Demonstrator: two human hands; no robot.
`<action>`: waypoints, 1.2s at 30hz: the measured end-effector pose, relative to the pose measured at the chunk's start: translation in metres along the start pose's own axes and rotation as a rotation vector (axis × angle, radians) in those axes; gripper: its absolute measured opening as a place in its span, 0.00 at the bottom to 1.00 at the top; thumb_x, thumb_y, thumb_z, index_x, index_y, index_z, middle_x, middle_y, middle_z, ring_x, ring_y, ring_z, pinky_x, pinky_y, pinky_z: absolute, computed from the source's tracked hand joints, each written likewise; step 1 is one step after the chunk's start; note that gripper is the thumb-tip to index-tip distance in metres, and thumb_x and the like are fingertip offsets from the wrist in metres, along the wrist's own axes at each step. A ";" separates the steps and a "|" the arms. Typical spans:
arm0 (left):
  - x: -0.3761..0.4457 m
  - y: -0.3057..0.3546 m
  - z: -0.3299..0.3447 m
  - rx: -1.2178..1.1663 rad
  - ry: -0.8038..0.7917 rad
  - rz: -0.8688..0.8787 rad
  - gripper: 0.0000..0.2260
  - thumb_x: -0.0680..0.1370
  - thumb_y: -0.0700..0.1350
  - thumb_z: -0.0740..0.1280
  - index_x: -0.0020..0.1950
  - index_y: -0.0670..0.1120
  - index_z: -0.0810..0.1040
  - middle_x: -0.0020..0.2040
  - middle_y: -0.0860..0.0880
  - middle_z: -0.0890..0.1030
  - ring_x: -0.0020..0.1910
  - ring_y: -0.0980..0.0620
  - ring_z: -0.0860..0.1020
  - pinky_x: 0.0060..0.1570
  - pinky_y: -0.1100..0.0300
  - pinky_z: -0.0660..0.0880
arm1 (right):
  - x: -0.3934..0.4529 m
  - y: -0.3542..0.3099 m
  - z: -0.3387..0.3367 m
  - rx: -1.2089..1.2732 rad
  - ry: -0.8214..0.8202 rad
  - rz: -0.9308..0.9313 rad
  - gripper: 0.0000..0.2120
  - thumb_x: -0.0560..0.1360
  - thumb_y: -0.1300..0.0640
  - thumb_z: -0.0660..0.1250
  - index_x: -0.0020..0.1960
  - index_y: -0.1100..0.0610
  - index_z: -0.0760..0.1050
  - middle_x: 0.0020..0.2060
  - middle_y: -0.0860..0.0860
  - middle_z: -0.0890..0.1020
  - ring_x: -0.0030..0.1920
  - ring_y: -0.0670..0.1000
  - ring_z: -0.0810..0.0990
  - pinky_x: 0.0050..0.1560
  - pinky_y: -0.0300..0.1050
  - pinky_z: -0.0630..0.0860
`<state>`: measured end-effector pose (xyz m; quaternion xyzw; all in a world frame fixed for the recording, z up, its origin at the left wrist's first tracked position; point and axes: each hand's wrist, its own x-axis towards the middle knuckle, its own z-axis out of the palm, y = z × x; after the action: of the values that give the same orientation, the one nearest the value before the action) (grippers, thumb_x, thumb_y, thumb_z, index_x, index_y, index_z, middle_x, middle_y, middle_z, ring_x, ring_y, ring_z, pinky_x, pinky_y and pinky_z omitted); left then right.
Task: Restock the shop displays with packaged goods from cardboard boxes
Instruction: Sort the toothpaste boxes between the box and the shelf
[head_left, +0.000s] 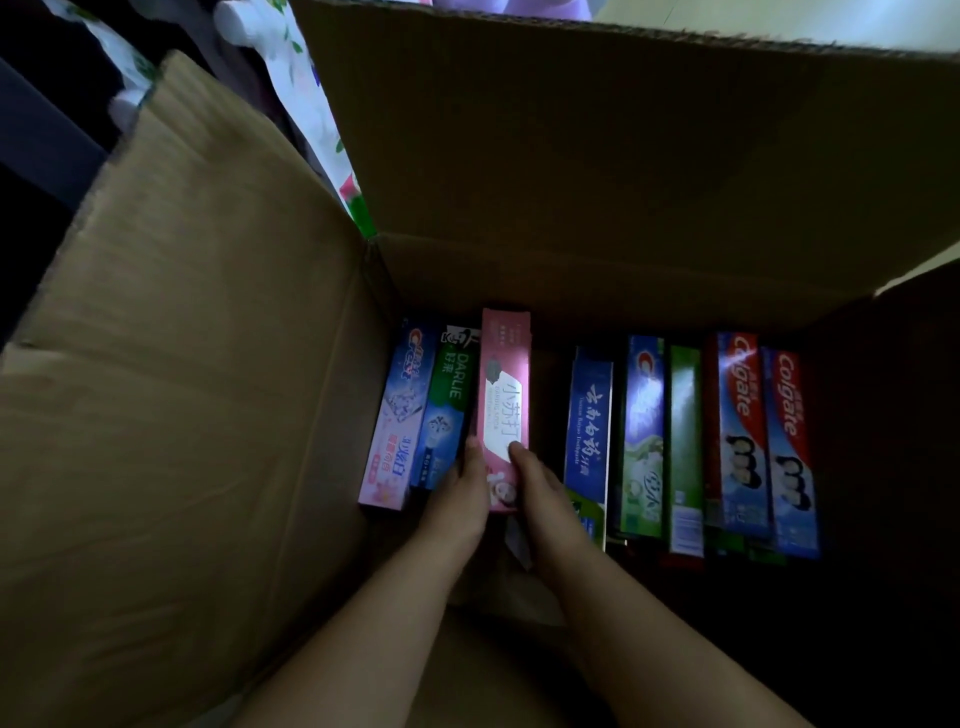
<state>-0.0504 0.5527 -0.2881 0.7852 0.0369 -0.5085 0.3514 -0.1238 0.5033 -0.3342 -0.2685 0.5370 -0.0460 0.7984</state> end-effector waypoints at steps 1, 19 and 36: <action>0.000 -0.001 0.001 -0.016 -0.001 -0.002 0.25 0.82 0.60 0.47 0.70 0.48 0.70 0.64 0.44 0.76 0.63 0.46 0.74 0.59 0.58 0.66 | -0.002 -0.002 0.000 -0.007 0.008 -0.009 0.20 0.76 0.48 0.66 0.64 0.58 0.74 0.53 0.58 0.84 0.54 0.56 0.83 0.60 0.54 0.77; -0.012 0.017 -0.034 -0.312 -0.248 0.078 0.23 0.69 0.55 0.69 0.62 0.51 0.73 0.49 0.44 0.84 0.48 0.45 0.83 0.50 0.52 0.78 | -0.042 -0.040 -0.007 -0.128 -0.231 -0.005 0.29 0.66 0.53 0.73 0.64 0.62 0.72 0.50 0.59 0.84 0.47 0.53 0.85 0.42 0.41 0.80; -0.127 0.037 -0.125 -0.142 -0.129 0.016 0.47 0.46 0.57 0.80 0.62 0.45 0.72 0.45 0.41 0.85 0.44 0.41 0.84 0.50 0.45 0.79 | 0.048 0.017 -0.002 -0.659 0.216 -0.022 0.35 0.71 0.46 0.68 0.72 0.58 0.62 0.66 0.61 0.72 0.60 0.62 0.77 0.59 0.59 0.77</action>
<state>0.0005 0.6363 -0.1347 0.7244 0.0440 -0.5512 0.4117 -0.1093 0.4997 -0.3829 -0.5111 0.6015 0.0931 0.6069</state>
